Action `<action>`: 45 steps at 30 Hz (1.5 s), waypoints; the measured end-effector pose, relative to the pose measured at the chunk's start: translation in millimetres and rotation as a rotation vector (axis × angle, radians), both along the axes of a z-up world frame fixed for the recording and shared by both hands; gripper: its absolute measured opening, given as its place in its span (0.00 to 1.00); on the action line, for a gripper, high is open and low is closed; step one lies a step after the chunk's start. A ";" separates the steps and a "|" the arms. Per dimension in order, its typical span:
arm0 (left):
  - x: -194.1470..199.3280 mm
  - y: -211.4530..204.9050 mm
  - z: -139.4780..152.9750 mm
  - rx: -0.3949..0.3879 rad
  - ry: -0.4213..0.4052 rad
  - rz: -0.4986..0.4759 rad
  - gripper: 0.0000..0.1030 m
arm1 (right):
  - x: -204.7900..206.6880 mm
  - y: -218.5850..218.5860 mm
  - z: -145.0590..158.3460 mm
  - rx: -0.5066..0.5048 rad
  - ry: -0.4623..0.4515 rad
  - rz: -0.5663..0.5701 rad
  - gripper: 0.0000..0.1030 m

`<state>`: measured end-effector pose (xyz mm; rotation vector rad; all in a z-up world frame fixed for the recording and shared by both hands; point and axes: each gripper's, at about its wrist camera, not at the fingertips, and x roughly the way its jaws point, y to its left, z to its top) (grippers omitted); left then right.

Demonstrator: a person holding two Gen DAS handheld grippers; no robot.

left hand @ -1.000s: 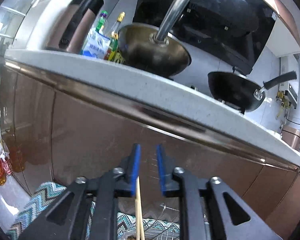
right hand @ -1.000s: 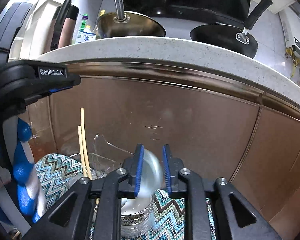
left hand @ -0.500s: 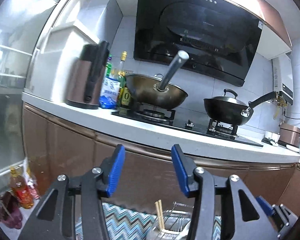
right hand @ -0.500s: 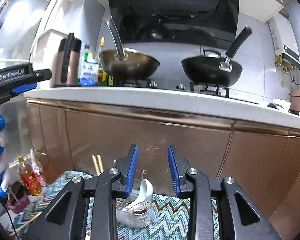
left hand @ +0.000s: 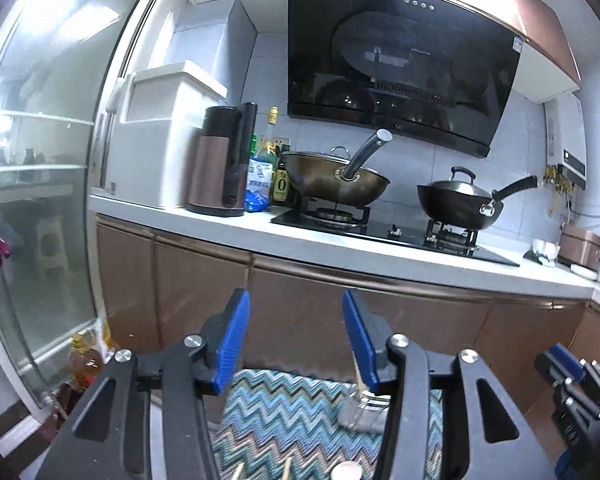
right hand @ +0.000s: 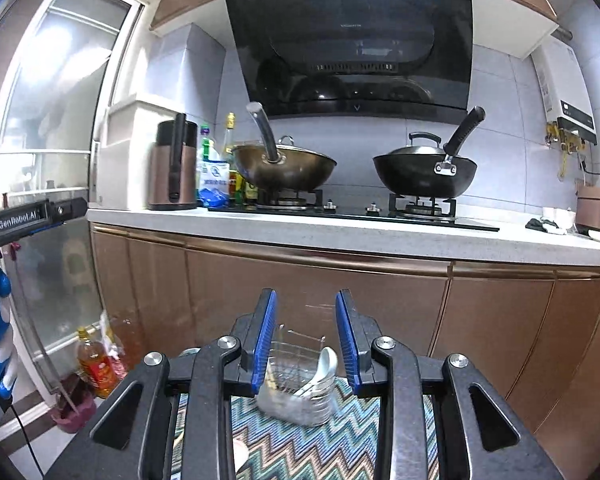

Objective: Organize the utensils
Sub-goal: 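Raise both open tools away from the wire holder, then lower both tools toward the remaining spoon and chopsticks on the cloth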

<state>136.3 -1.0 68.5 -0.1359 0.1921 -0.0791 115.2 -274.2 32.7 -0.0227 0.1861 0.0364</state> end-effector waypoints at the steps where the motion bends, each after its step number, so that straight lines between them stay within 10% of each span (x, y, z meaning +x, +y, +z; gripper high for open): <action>1: -5.3 3.0 0.7 0.009 0.001 0.003 0.45 | -6.3 1.9 1.2 0.003 0.000 0.004 0.30; 23: 0.7 16.9 -62.1 0.037 0.333 -0.152 0.45 | -35.5 -14.4 -16.5 0.070 0.060 0.025 0.30; 37: 75.8 -26.1 -211.3 0.070 0.847 -0.350 0.45 | 27.8 -21.5 -108.8 0.141 0.392 0.119 0.30; 45: 103.6 -45.4 -262.0 0.067 1.009 -0.414 0.44 | 58.0 -15.3 -164.5 0.168 0.564 0.173 0.30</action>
